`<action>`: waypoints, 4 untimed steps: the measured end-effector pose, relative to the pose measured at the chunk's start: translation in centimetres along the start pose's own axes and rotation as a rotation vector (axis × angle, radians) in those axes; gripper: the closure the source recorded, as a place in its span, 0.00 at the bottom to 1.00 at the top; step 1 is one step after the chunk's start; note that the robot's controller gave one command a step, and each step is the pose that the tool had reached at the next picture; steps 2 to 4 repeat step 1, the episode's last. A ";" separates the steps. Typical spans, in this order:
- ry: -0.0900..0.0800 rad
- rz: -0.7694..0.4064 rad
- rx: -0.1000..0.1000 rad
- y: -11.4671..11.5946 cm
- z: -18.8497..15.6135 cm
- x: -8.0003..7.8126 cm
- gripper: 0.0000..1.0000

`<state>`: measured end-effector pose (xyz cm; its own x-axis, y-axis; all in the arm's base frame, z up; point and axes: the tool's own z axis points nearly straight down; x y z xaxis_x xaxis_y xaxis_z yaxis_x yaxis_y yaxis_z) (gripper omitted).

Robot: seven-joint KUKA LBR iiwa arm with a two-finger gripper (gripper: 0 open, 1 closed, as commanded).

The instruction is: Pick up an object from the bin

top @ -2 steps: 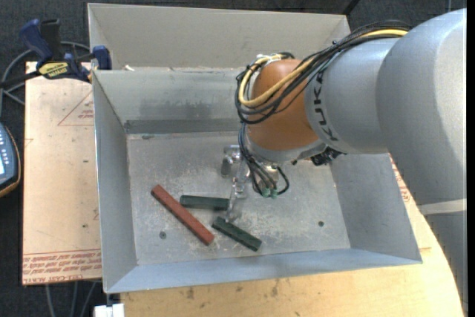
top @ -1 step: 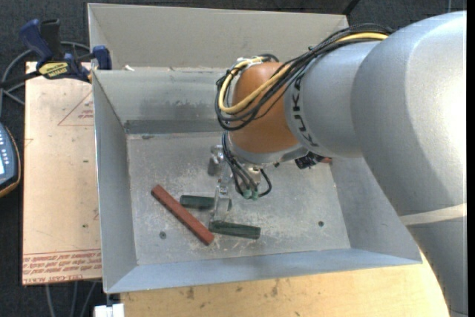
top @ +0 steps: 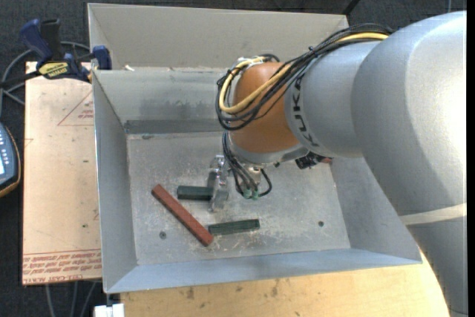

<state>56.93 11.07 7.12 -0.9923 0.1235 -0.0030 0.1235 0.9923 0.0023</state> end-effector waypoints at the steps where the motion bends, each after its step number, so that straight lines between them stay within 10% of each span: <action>1: -0.008 0.033 -0.002 -0.6 -17.6 -0.6 1.00; 4: -0.008 0.033 -0.002 -0.6 -17.6 -0.6 1.00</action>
Offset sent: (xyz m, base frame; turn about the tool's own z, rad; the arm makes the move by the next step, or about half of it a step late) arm 0.0018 -0.0074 0.1711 0.0349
